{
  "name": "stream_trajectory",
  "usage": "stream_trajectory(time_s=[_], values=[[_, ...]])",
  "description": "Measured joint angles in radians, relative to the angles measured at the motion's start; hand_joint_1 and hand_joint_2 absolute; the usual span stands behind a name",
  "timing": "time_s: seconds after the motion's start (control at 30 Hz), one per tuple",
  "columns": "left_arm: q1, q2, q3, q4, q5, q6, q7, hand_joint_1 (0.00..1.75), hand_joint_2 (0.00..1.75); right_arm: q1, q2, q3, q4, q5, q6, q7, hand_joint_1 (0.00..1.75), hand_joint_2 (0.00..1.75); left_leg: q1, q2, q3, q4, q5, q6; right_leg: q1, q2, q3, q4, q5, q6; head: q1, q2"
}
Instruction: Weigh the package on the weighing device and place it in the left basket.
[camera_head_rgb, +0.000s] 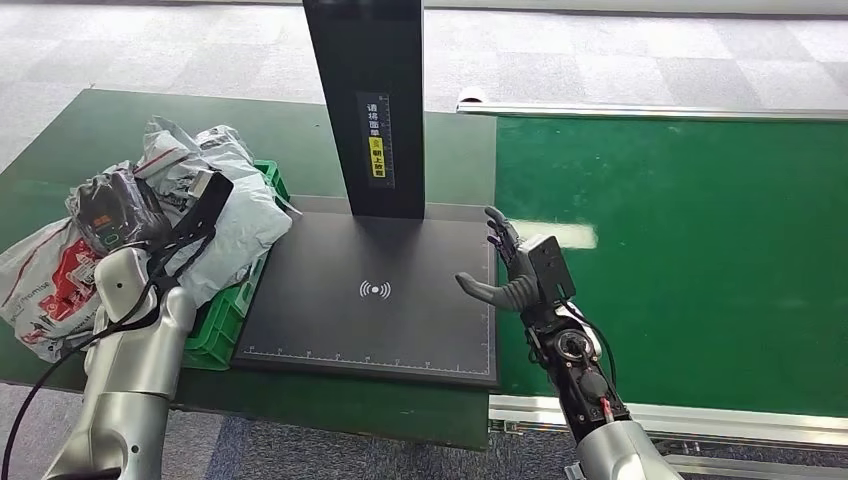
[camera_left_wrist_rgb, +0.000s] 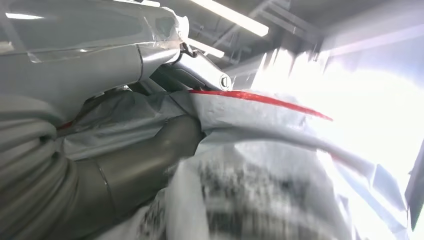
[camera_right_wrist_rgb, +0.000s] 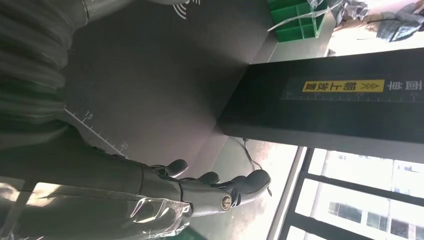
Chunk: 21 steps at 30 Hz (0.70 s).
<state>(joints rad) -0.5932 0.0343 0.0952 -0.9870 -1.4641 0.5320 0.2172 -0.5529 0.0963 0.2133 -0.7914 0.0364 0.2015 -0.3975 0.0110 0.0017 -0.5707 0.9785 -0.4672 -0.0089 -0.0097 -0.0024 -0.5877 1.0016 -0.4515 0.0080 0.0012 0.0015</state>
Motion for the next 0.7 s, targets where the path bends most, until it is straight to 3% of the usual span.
stream_trajectory(time_s=[0.1, 0.23, 0.43, 0.6, 0.7], values=[[-0.047, 0.022, 0.023, 0.121, 0.005, -0.016, 0.005, 1.74, 1.75, -0.010, 0.007, 0.001, 0.016, 0.002, 0.005, -0.001, 0.00, 1.75, 0.000, 0.000, 0.000, 0.000, 0.000, 0.000, 0.000, 0.000, 0.000, 0.000, 0.000, 0.000, 0.000, 0.000], [-0.095, 0.049, 0.051, 0.246, 0.019, 0.007, 0.006, 0.00, 1.75, -0.024, 0.013, 0.004, 0.033, 0.006, 0.010, -0.001, 0.00, 1.75, 0.000, 0.000, 0.000, 0.000, 0.000, 0.000, 0.000, 0.000, 0.000, 0.000, 0.000, 0.000, 0.000, 0.000], [-0.104, 0.073, 0.093, 0.314, 0.055, 0.150, -0.059, 0.00, 1.75, -0.037, 0.020, 0.010, 0.048, 0.006, 0.019, -0.001, 0.00, 1.75, 0.000, 0.000, 0.000, 0.000, 0.000, 0.000, 0.000, 0.000, 0.000, 0.000, 0.000, 0.000, 0.000, 0.000], [-0.069, 0.059, 0.152, 0.220, 0.104, 0.168, -0.217, 0.00, 1.75, -0.042, 0.022, 0.017, 0.054, 0.006, 0.021, -0.004, 0.00, 1.75, 0.000, 0.000, 0.000, 0.000, 0.000, 0.000, 0.000, 0.000, 0.000, 0.000, 0.000, 0.000, 0.000, 0.000], [-0.054, 0.046, 0.185, 0.173, 0.113, 0.168, -0.254, 0.00, 1.75, -0.044, 0.023, 0.020, 0.057, 0.005, 0.021, -0.006, 0.00, 1.75, 0.000, 0.000, 0.000, 0.000, 0.000, 0.000, 0.000, 0.000, 0.000, 0.000, 0.000, 0.000, 0.000, 0.000]])
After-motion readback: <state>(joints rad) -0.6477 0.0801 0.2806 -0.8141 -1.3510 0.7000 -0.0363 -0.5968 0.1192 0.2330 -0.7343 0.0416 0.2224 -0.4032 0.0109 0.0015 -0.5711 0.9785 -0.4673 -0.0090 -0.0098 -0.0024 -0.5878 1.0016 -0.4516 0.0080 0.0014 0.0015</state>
